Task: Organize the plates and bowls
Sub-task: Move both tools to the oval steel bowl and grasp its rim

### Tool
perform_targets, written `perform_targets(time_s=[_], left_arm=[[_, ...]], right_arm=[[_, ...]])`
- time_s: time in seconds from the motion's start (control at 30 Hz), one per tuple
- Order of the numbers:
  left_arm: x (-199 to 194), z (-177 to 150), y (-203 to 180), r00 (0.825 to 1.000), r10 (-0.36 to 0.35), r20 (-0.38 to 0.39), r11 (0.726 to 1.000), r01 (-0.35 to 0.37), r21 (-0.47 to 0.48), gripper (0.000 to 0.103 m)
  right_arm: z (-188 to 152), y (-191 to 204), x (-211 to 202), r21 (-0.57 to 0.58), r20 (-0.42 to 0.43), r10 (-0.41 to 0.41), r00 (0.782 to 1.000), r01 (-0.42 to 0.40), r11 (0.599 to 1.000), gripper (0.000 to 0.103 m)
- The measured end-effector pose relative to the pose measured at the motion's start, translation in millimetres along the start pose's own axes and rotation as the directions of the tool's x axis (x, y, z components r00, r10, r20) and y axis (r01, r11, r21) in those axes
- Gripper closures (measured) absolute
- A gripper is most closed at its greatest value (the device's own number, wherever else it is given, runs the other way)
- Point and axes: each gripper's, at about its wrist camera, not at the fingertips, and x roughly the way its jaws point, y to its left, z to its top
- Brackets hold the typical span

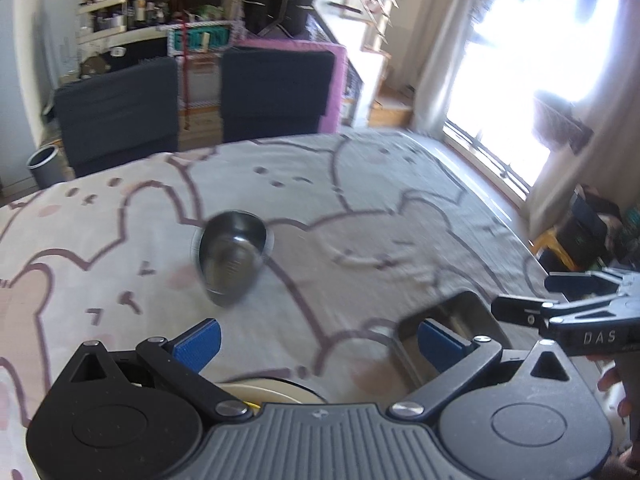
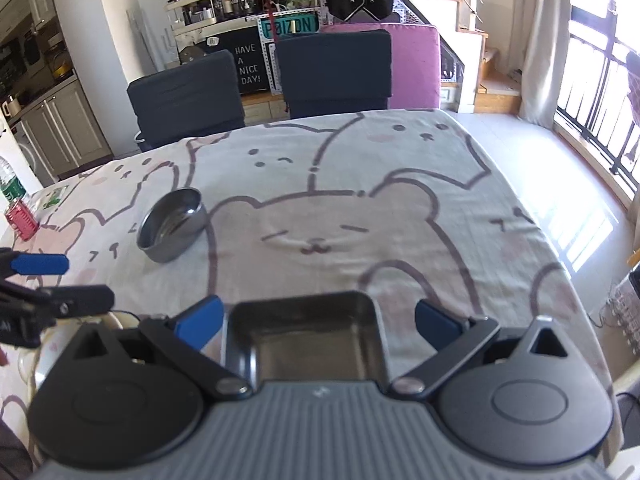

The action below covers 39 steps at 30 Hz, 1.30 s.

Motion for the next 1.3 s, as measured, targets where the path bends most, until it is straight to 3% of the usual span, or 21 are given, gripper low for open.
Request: perform_targets(time_s=[0.4,0.57,0.77,1.0,1.1,1.3], left_arm=[[23.3,16.8,66.0,0.990,0.137,0.009,0.983,-0.135,-0.122,0.003],[49.6,23.6,80.6,0.987,0.157,-0.023,0.976,-0.159,-0.152,0.008],[87.1,25.8,95.4,0.982,0.160,-0.098,0.963,-0.177,-0.201,0.020],[109.0,23.2,107.0,0.980,0.153,-0.130,0.954,-0.180,-0.241,0.021],[113.0,22.7,111.2,0.978,0.157,-0.135,0.950,-0.187,-0.251,0.021],[122.9,23.0,114.7,0.979,0.143,-0.144,0.948,-0.177,-0.264,0.025]], right_arm=[[43.6,68.9,55.8,0.028,0.005,0.074,0.997,-0.075,0.997,0.000],[64.2,91.1,79.8,0.042,0.011,0.096,0.995,-0.096,0.994,0.000],[76.0,98.8,114.4,0.070,0.004,0.069,0.998,-0.069,0.995,0.000],[89.6,102.1,159.6,0.122,-0.027,0.067,0.997,-0.064,0.991,0.001],[93.1,102.0,172.1,0.145,-0.037,0.092,0.995,-0.086,0.986,0.005],[99.2,114.7,199.2,0.108,-0.087,0.116,0.989,-0.106,0.988,0.026]])
